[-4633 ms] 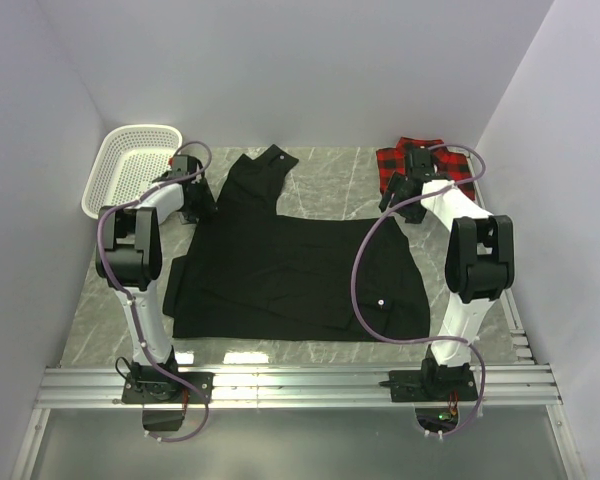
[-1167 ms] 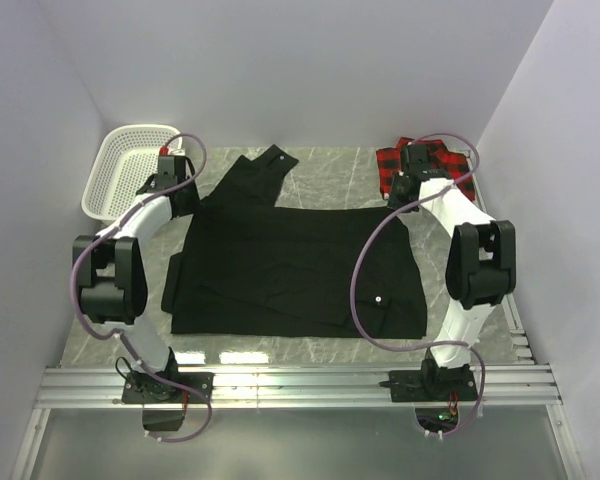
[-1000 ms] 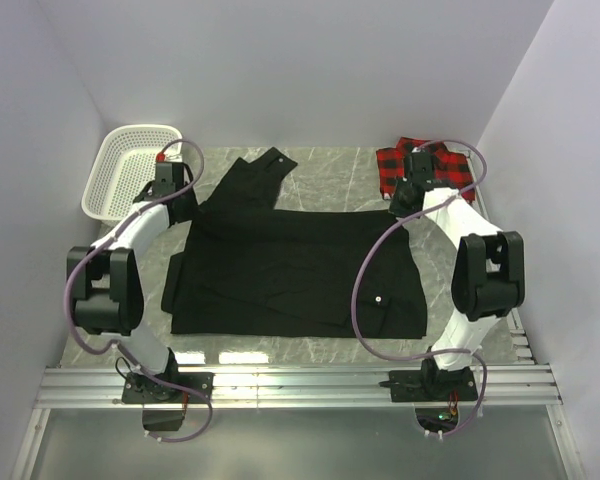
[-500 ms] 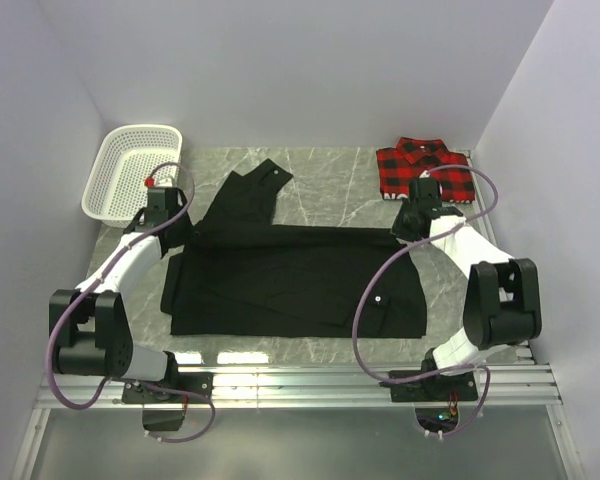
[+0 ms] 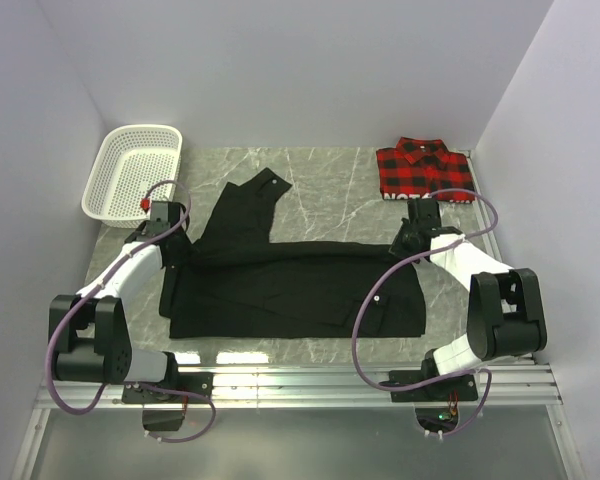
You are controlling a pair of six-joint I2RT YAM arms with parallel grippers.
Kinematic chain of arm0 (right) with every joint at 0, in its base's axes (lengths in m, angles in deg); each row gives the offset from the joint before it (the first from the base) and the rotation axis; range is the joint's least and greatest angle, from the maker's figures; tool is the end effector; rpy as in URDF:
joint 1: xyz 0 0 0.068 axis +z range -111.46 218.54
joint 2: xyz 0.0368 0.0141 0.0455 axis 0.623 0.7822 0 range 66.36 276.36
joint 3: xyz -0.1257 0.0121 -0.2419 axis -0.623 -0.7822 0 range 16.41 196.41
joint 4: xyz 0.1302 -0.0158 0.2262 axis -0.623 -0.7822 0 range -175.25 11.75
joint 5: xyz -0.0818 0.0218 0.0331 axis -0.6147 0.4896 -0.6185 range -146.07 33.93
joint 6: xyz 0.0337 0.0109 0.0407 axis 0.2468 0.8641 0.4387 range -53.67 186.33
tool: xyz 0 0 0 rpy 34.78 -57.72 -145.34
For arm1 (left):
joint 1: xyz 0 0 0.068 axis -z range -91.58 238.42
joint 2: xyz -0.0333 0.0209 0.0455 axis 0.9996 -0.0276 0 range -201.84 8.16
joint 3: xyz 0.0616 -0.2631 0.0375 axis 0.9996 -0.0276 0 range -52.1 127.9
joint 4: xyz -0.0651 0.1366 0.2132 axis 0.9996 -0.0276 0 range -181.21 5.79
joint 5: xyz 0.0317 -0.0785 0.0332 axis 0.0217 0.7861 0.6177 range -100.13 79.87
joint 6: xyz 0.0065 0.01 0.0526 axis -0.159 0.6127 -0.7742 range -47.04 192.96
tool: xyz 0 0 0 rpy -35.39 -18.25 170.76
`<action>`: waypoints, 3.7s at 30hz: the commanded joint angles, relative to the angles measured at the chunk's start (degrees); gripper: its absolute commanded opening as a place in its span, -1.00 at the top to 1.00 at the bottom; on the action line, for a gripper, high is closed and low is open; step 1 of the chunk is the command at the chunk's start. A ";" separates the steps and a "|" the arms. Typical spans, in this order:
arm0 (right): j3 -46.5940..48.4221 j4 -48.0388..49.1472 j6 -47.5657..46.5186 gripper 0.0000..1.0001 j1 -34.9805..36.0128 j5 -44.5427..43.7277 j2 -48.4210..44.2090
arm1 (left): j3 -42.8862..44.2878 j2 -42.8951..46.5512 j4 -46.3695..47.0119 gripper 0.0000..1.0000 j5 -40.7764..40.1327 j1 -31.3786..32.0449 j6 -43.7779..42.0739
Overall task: Fold and stack the long sleeve shirts
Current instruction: Fold the shirt
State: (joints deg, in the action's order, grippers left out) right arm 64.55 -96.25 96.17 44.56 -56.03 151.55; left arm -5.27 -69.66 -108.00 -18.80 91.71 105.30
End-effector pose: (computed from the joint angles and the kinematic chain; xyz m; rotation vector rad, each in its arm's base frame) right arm 0.2907 0.0306 0.1871 0.5261 2.4953 0.2479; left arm 0.2681 -0.0100 0.2076 -0.6882 2.4159 -0.0626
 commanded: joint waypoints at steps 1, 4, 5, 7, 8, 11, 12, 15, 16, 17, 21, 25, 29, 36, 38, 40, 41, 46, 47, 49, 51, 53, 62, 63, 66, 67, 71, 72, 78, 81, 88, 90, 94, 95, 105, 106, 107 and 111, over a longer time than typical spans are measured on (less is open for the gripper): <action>-0.85 0.95 1.88 0.99 0.13 -0.21 -1.60 | -0.69 0.65 -1.26 0.99 -2.49 0.14 2.29; -2.61 1.21 2.76 0.86 0.04 -0.21 -2.22 | -0.77 0.22 -1.96 0.98 -2.67 0.14 2.73; -3.40 1.13 2.94 0.81 0.04 -0.21 -2.65 | -0.95 0.04 -2.31 0.96 -2.58 0.14 2.82; -4.28 0.95 2.85 0.53 0.04 -0.30 -4.40 | -0.95 0.21 -3.62 0.92 -2.85 0.14 3.43; -5.07 0.77 2.76 0.40 0.04 -0.21 -5.46 | -1.04 0.65 -3.98 0.91 -3.11 0.14 3.78; -5.16 -0.54 2.24 0.06 0.48 -0.21 -11.17 | -1.56 6.00 -3.11 0.68 -2.68 0.14 3.88; -4.81 -0.81 1.89 -0.03 0.83 -0.38 -12.84 | -1.74 9.67 -2.49 0.60 -2.41 0.23 3.79; -2.36 -0.46 1.44 -0.25 3.29 -0.65 -17.24 | -0.87 15.14 -0.82 0.10 -1.70 0.14 3.44; -1.65 0.33 1.53 -0.31 3.82 -0.21 -17.60 | -0.60 15.94 -0.30 -0.03 -1.10 0.14 3.43; -0.34 1.03 1.71 -0.32 4.87 1.01 -17.25 | -0.16 16.56 -0.03 -0.09 -0.92 0.14 3.52; 4.32 2.79 1.09 -0.31 7.51 2.60 -11.55 | 2.30 16.22 1.55 -0.32 2.15 0.23 3.35; 10.38 1.48 1.09 -0.27 10.41 3.66 -1.81 | 4.14 12.70 2.26 -0.37 4.27 0.23 3.43; 11.10 1.30 1.18 -0.26 13.22 5.50 4.27 | 3.28 11.64 2.35 -0.36 4.71 0.23 4.13; 6.62 0.51 0.66 -0.25 16.12 7.70 9.12 | -0.59 12.78 1.65 -0.46 4.01 0.23 4.23; 5.30 -0.37 0.30 -0.25 16.65 7.26 9.21 | -1.56 12.87 1.12 -0.47 3.83 0.23 4.66; 4.25 -0.98 -0.05 -0.25 16.65 6.83 8.86 | -2.35 13.31 0.68 -0.47 3.74 0.23 4.93; 4.07 -1.16 -0.57 -0.25 16.74 6.74 8.59 | -3.05 13.92 0.85 -0.47 3.74 0.23 5.10; 4.85 -3.61 -3.21 -0.25 17.97 4.37 7.89 | -1.40 12.79 2.52 -0.70 5.85 0.23 3.35; 5.12 -3.97 -4.00 -0.25 18.41 3.32 7.98 | 0.70 10.96 2.43 -0.75 6.46 0.23 2.39; 5.56 -4.59 -4.27 -0.25 19.20 2.52 8.41 | 3.08 8.49 2.61 -0.84 6.82 0.23 1.50; 5.82 -4.85 -4.71 -0.25 19.99 1.90 8.77 | 7.12 4.01 2.87 -0.87 7.26 0.23 0.36; 5.74 -4.94 -4.80 -0.25 20.34 1.73 8.86 | 11.59 -1.24 3.13 -0.87 8.13 0.40 -1.04; 3.37 -0.82 -5.15 -0.57 21.40 3.57 1.04 | 31.82 -25.94 1.91 -0.84 9.55 1.90 -9.39; 3.02 0.06 -5.15 -0.60 21.40 3.74 -0.71 | 33.14 -27.46 2.08 -0.81 9.55 1.90 -10.01; 1.52 1.73 -5.06 -0.71 21.49 4.45 -3.70 | 38.24 -33.08 2.96 -0.73 10.42 2.07 -11.33; 1.34 2.09 -5.06 -0.74 21.49 4.54 -4.23 | 40.42 -34.31 3.14 -0.71 10.86 2.07 -10.98; 0.29 2.97 -4.80 -0.76 21.40 4.54 -7.83 | 45.97 -41.70 4.37 -0.62 14.02 2.07 -9.75; -0.23 2.97 -4.88 -0.76 21.40 4.36 -8.37 | 47.12 -42.93 4.28 -0.61 14.46 2.07 -9.49; -3.05 3.32 -4.01 -0.76 21.40 3.31 -12.23 | 51.96 -49.09 4.81 -0.45 16.93 2.07 -8.00; -3.93 2.80 -4.18 -0.76 21.40 2.00 -13.29 | 51.18 -50.32 5.51 -0.29 18.68 2.16 -6.94; -5.69 3.50 -3.66 -0.74 21.31 2.43 -15.66 | 46.34 -47.87 9.72 0.64 25.18 2.42 -5.18; -6.04 3.85 -3.48 -0.73 21.40 2.69 -15.84 | 45.20 -46.12 9.90 0.99 26.41 2.51 -5.09; -5.86 3.41 -3.92 -0.72 21.40 2.17 -17.24 | 42.12 -39.79 11.39 0.99 27.21 2.77 -4.57; -5.69 3.24 -4.35 -0.72 21.40 1.90 -17.42 | 40.72 -38.12 11.40 0.99 27.12 2.95 -3.87; -4.20 3.67 -5.67 -0.70 21.40 2.34 -19.01 | 15.51 -5.81 8.77 0.99 27.30 7.34 1.67; -3.93 3.76 -5.94 -0.70 21.49 2.43 -18.92 | 13.22 -3.33 7.20 0.99 27.56 7.69 1.94; -3.76 3.93 -6.37 -0.70 21.49 2.60 -18.83 | 8.59 -0.95 6.40 0.99 27.56 8.57 2.72; -2.88 4.02 -6.56 -0.69 21.49 2.43 -18.30 | -3.91 14.23 2.88 0.99 30.45 9.98 6.42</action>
State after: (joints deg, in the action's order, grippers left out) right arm 59.26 -94.18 90.77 65.67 -53.41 134.31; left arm -1.56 -62.14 -99.95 8.48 100.97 107.84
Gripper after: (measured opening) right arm 0.848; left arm 0.013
